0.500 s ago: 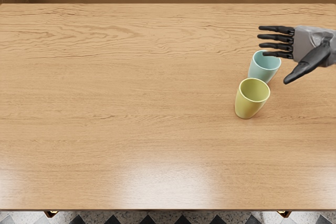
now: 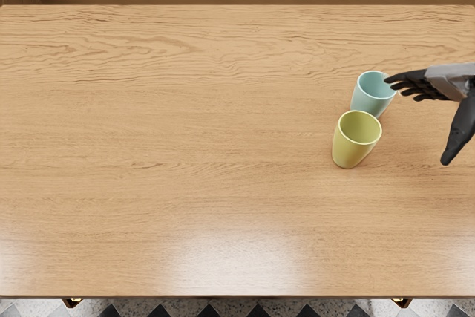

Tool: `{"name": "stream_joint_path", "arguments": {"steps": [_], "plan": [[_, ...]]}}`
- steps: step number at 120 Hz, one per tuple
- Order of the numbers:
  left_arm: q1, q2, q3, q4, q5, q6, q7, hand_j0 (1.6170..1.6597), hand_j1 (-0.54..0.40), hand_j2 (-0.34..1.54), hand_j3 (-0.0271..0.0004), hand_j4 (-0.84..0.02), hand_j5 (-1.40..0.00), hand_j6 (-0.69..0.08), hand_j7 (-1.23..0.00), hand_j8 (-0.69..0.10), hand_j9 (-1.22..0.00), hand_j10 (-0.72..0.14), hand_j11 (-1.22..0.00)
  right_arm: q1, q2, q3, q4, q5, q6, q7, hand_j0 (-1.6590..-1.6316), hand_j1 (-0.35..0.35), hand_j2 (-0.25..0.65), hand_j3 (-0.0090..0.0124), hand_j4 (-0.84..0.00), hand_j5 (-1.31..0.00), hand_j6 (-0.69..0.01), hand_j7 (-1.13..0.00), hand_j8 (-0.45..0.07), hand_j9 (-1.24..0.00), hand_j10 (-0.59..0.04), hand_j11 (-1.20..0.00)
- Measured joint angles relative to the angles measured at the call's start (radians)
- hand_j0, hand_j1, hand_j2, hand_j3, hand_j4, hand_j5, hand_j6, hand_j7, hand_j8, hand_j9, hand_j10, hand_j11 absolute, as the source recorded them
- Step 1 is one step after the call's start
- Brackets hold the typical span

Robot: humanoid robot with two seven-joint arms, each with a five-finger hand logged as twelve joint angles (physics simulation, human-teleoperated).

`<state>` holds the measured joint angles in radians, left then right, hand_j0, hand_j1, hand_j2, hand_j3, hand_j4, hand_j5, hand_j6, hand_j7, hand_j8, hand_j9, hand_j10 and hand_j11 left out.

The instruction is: Pick up cup and place in cup with right hand

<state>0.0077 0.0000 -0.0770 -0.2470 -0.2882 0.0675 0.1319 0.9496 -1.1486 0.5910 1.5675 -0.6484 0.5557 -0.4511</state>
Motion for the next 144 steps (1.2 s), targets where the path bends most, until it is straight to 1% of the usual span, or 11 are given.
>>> {"name": "stream_joint_path", "arguments": {"steps": [7,16,25,42,58,79,98,114,129,144], "plan": [[0.000,0.000,0.000,0.000,0.000,0.000,0.000,1.6581,0.349,0.00,-0.0001,0.000,0.00,0.000,0.00,0.000,0.00,0.000,0.00,-0.006,0.006,-0.016,0.029,-0.042,-0.057,-0.014,-1.6581,-0.312,-0.005,0.0000,-0.038,-0.04,-0.039,-0.04,-0.038,-0.04,-0.037,-0.04],[0.000,0.000,0.000,0.000,0.000,0.000,0.000,1.6581,0.349,0.00,-0.0001,0.000,0.00,0.000,0.00,0.000,0.00,0.000,0.00,-0.009,0.040,-0.047,0.049,-0.108,-0.152,-0.023,-1.6581,-0.311,-0.006,0.0000,-0.040,-0.04,-0.042,-0.04,-0.041,-0.04,-0.039,-0.04],[0.000,0.000,0.000,0.000,0.000,0.000,0.000,1.6581,0.349,0.00,-0.0001,0.000,0.00,0.000,0.00,0.000,0.00,0.000,0.00,-0.011,0.072,-0.072,0.059,-0.163,-0.212,-0.028,-1.6581,-0.301,-0.007,0.0000,-0.049,-0.06,-0.051,-0.05,-0.050,-0.05,-0.048,-0.05],[0.000,0.000,0.000,0.000,0.000,0.000,0.000,1.6581,0.349,0.00,-0.0001,0.000,0.00,0.000,0.00,0.000,0.00,0.000,0.00,-0.030,0.121,-0.102,0.065,-0.219,-0.289,-0.030,-1.6581,-0.257,-0.014,0.0000,-0.087,-0.10,-0.089,-0.10,-0.088,-0.10,-0.085,-0.10],[0.000,0.000,0.000,0.000,0.000,0.000,0.000,1.6581,0.349,0.00,-0.0001,0.000,0.00,0.000,0.00,0.000,0.00,0.000,0.00,-0.039,0.167,-0.110,0.064,-0.242,-0.322,-0.031,-1.6581,-0.184,-0.026,0.0000,-0.148,-0.18,-0.151,-0.18,-0.149,-0.18,-0.147,-0.18],[0.000,0.000,0.000,0.000,0.000,0.000,0.000,1.6581,0.349,0.00,-0.0001,0.000,0.00,0.000,0.00,0.000,0.00,0.000,0.00,-0.047,0.199,-0.117,0.063,-0.261,-0.345,-0.031,-1.6580,-0.115,-0.036,0.0000,-0.204,-0.26,-0.207,-0.26,-0.205,-0.26,-0.203,-0.26],[0.000,0.000,0.000,0.000,0.000,0.000,0.000,1.6581,0.349,0.00,-0.0001,0.000,0.00,0.000,0.00,0.000,0.00,0.000,0.00,-0.073,0.239,-0.119,0.058,-0.309,-0.396,-0.032,-1.6580,-0.084,-0.041,0.0000,-0.230,-0.29,-0.232,-0.29,-0.230,-0.29,-0.229,-0.29],[0.000,0.000,0.000,0.000,0.000,0.000,0.000,1.6581,0.349,0.00,-0.0001,0.000,0.00,0.000,0.00,0.000,0.00,0.000,0.00,-0.102,0.262,-0.119,0.057,-0.356,-0.430,-0.031,-1.6580,-0.069,-0.044,0.0000,-0.242,-0.31,-0.244,-0.31,-0.243,-0.31,-0.241,-0.31],[0.000,0.000,0.000,0.000,0.000,0.000,0.000,1.6581,0.349,0.00,-0.0001,0.000,0.00,0.000,0.00,0.000,0.00,0.000,0.00,-0.123,0.275,-0.119,0.057,-0.378,-0.453,-0.031,-1.6580,-0.056,-0.045,0.0000,-0.252,-0.32,-0.254,-0.32,-0.253,-0.32,-0.251,-0.32],[0.000,0.000,0.000,0.000,0.000,0.000,0.000,1.6581,0.349,0.00,-0.0001,0.000,0.00,0.000,0.00,0.000,0.00,0.000,0.00,-0.131,0.282,-0.117,0.057,-0.384,-0.461,-0.031,-1.6580,-0.008,-0.053,0.0000,-0.292,-0.37,-0.294,-0.37,-0.293,-0.37,-0.291,-0.37]]}}
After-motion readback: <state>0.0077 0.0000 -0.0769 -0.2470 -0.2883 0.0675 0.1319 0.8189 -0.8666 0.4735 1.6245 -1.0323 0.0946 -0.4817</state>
